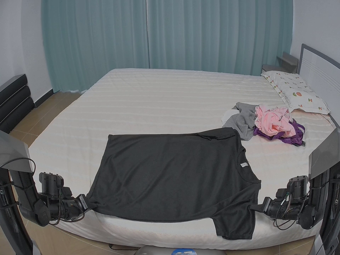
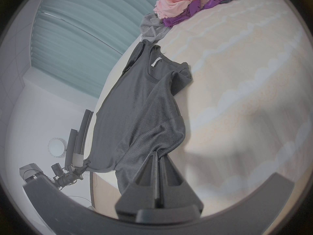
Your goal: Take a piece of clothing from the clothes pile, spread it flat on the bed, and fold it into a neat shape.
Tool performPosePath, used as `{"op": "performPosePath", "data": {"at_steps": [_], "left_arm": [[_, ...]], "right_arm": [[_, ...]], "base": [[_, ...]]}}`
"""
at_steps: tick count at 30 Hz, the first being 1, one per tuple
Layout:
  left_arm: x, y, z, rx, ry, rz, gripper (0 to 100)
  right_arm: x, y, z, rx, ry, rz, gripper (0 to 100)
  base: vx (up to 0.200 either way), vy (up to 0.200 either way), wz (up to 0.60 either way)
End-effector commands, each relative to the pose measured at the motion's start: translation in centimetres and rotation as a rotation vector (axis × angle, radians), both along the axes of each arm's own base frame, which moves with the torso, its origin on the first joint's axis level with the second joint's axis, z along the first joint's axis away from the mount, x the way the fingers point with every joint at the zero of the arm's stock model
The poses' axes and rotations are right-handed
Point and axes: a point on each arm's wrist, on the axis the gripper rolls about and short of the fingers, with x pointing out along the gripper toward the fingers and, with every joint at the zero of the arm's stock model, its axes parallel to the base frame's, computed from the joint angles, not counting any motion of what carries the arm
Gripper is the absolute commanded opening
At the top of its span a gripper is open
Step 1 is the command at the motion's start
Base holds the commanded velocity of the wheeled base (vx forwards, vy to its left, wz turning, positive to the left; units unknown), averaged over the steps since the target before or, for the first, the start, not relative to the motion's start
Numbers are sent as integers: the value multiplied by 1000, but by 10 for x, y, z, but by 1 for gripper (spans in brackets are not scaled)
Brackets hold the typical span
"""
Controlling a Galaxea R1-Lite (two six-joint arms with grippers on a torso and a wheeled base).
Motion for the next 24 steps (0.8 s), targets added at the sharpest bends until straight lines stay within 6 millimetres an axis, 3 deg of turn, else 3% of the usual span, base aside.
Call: {"op": "performPosePath", "data": {"at_steps": [1, 6, 17, 24], "left_arm": [[0, 0, 0, -3, 0, 4, 0], [-4, 1, 7, -15, -9, 28, 0], [-11, 4, 19, -2, -51, 39, 0], [-17, 5, 24, 25, -70, 17, 0]], "right_arm": [[-6, -3, 16, 3, -20, -9, 0], [-16, -11, 35, -8, -25, -19, 0], [-36, -27, 56, -44, -35, 43, 0], [-46, -32, 54, -104, 2, 94, 0]], "base": [[0, 0, 0], [0, 0, 0], [0, 0, 0], [0, 0, 0]]}}
